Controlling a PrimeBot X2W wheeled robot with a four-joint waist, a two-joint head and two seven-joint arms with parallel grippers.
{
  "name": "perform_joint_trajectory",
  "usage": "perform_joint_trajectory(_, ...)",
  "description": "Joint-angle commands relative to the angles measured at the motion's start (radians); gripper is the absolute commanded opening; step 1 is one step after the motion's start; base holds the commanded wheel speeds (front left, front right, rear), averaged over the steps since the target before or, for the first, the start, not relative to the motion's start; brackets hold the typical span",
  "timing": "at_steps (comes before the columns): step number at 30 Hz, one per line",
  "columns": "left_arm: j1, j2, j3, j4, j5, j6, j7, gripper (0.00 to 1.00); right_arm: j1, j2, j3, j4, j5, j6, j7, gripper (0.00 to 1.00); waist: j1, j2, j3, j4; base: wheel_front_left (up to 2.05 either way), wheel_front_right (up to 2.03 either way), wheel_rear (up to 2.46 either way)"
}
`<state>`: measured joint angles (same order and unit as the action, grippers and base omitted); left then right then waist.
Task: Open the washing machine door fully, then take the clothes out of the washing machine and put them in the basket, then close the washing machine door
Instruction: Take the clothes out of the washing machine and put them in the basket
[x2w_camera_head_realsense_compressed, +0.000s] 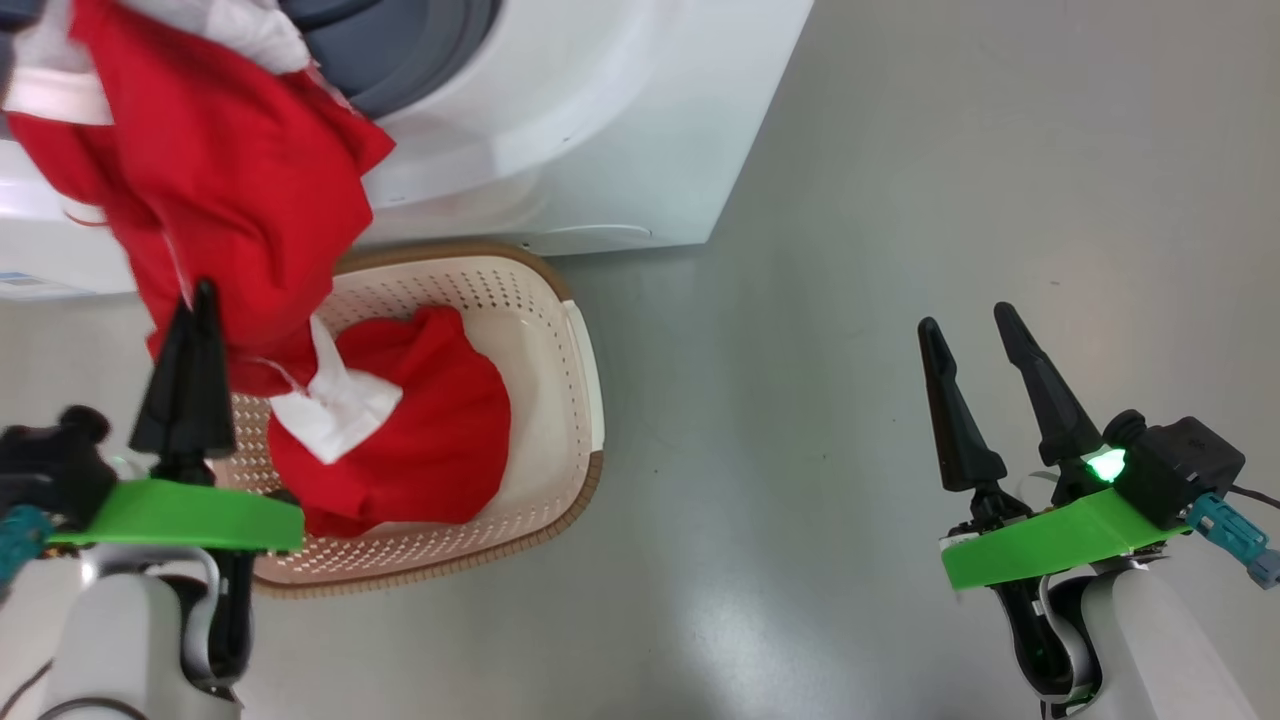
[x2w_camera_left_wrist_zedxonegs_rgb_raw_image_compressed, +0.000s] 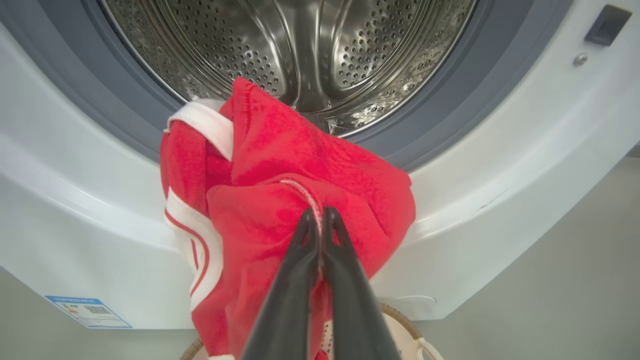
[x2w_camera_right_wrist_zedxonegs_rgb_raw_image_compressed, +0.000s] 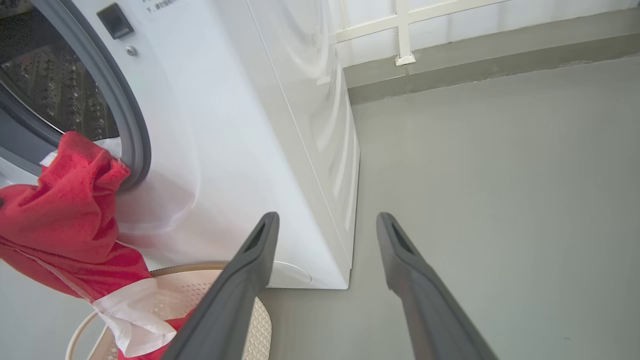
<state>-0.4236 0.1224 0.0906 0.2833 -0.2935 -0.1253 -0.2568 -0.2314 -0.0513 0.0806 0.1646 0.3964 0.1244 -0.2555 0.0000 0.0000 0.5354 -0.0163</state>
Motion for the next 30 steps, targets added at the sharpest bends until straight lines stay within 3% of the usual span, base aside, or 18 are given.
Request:
perform_joint_trajectory(1, 0.012, 0.033, 0.021, 0.018, 0.013, -0.005, -0.005, 0.0, 0.003, 0.001, 0.026, -0.024, -0.005, 0.006, -0.006, 1.0, 0.0, 0.0, 0.016, -0.01, 0.0, 0.0, 0.0)
perform_joint_trajectory(17, -0.148, 0.073, -0.099, 0.395, 0.016, -0.005, -0.005, 0.0, -0.031, 0.001, 0.026, -0.044, -0.008, 0.006, -0.006, 1.0, 0.0, 0.0, 0.117, -0.022, 0.0, 0.0, 0.0)
perform_joint_trajectory(23, -0.218, 0.089, -0.121, 0.473, 0.0, -0.005, -0.005, 0.35, -0.05, 0.001, 0.022, -0.052, -0.011, 0.006, -0.006, 1.0, 0.0, 0.0, 0.156, -0.023, 0.0, 0.0, 0.0)
perform_joint_trajectory(26, -0.238, 0.095, -0.126, 0.488, -0.009, -0.005, -0.005, 0.42, -0.055, 0.001, 0.02, -0.052, -0.012, 0.006, -0.006, 1.0, 0.0, 0.0, 0.166, -0.023, 0.0, 0.0, 0.0)
perform_joint_trajectory(30, -0.252, 0.101, -0.126, 0.492, -0.015, -0.005, -0.005, 0.61, -0.057, 0.001, 0.017, -0.052, -0.013, 0.006, -0.006, 1.0, 0.0, 0.0, 0.169, -0.022, 0.0, 0.0, 0.0)
